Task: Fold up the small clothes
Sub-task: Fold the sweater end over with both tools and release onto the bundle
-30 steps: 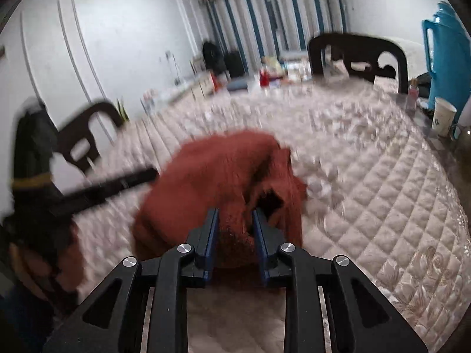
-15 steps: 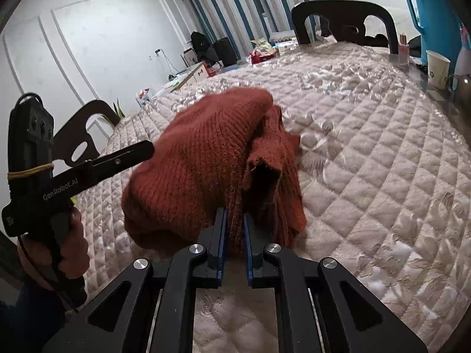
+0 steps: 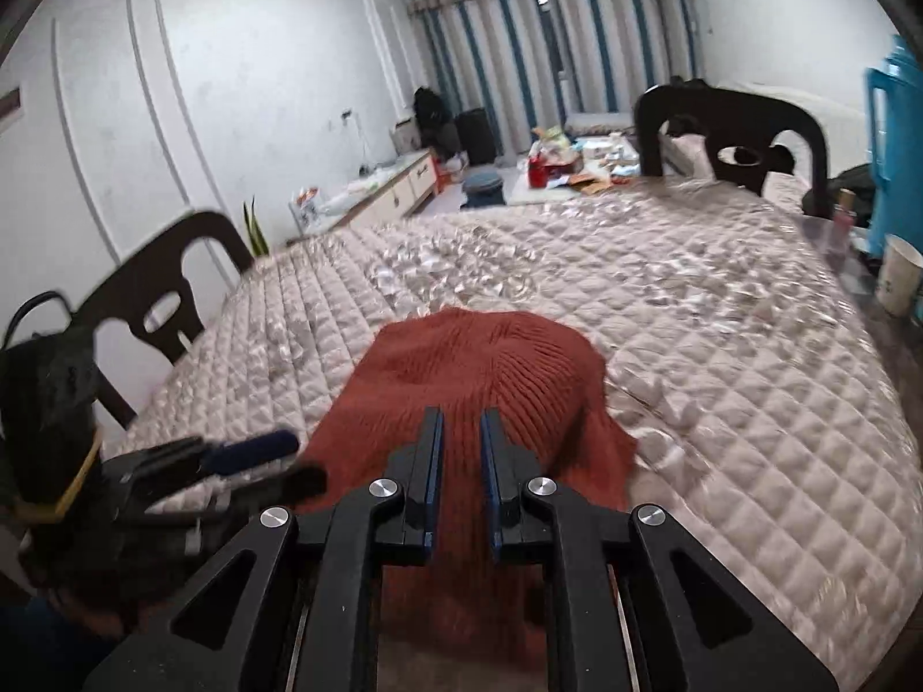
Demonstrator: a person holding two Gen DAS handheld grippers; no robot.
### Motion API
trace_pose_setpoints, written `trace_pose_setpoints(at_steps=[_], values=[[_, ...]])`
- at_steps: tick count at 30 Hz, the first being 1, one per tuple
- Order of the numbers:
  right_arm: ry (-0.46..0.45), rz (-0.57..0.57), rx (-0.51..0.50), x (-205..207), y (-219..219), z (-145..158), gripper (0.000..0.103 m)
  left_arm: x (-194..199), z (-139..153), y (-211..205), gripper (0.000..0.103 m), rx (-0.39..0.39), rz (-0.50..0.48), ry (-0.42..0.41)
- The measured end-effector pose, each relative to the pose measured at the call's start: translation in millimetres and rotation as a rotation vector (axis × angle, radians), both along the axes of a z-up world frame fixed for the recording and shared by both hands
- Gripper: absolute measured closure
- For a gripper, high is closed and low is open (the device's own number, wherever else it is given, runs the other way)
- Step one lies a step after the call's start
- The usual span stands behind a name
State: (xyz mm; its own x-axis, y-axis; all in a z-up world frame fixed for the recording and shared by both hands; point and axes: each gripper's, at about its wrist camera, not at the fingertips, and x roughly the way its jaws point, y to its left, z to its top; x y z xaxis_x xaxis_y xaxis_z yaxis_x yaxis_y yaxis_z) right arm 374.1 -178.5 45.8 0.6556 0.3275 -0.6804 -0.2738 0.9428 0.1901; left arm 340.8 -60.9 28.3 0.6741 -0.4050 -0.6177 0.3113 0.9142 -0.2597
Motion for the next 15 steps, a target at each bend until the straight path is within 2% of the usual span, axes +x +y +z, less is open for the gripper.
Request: trace_pose_setpoints(at_steps=[2, 7, 10, 13, 15], values=[[0.07, -0.017, -0.061, 10.1, -0.2, -20.9, 0.093, -7.0, -2.7, -2.3, 0.057, 0.021, -0.008, -0.027], [0.039, -0.041, 0.019, -3.1, -23.6, -32.5, 0.094, -2.8, 0.9, 7.1, 0.054, -0.021, -0.029, 0.008], [0.044, -0.057, 0.061, -3.8, -29.0, -25.7, 0.094, 5.7, 12.6, 11.6, 0.055, -0.012, -0.001, -0.016], [-0.023, -0.066, 0.047, 0.1, -22.7, -2.9, 0.091, 24.2, 24.4, 12.5, 0.055, -0.014, 0.018, -0.025], [-0.034, -0.067, 0.032, 10.6, -18.3, 4.8, 0.091, 42.6, 28.4, 10.3, 0.055, -0.025, 0.019, -0.022]])
